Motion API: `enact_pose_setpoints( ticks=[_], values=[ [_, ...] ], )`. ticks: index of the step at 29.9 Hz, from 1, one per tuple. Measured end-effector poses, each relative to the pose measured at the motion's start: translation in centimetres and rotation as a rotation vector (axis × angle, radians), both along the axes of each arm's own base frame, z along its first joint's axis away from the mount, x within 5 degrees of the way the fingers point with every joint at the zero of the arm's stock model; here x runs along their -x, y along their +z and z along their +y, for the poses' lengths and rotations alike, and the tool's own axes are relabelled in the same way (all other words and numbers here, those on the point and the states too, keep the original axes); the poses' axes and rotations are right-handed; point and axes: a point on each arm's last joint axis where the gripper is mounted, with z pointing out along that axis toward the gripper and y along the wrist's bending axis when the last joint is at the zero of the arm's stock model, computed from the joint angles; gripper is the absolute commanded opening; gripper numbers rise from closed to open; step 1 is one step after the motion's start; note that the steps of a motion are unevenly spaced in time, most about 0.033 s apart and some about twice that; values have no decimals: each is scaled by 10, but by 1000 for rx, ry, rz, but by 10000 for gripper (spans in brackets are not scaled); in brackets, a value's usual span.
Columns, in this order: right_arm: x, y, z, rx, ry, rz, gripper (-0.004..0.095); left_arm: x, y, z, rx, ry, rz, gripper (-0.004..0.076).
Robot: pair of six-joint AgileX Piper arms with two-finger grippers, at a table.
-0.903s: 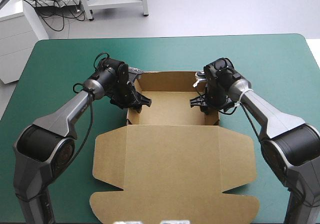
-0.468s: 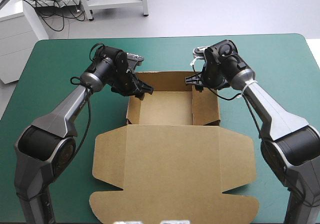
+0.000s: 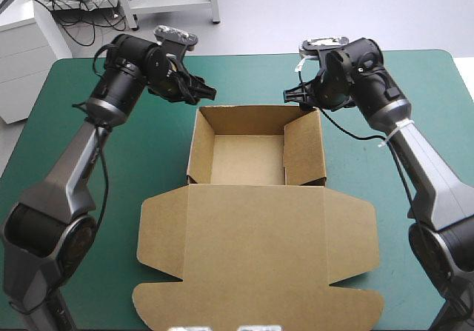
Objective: Fold the box
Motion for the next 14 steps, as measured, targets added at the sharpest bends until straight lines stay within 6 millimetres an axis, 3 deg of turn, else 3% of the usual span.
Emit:
enact_pose_setpoints(
  ticks=[5,10,14],
  values=[
    [1,8,-16,-101,-35,17,589,42,64,33,-53,58,-210,-6],
    [0,-9,-20,-123,-41,87,589,97,114,62,-18,74,-360,-10],
    [-2,-31,-19,-104,-40,161,589,134,128,80,-15,68,-411,-10]
  ],
)
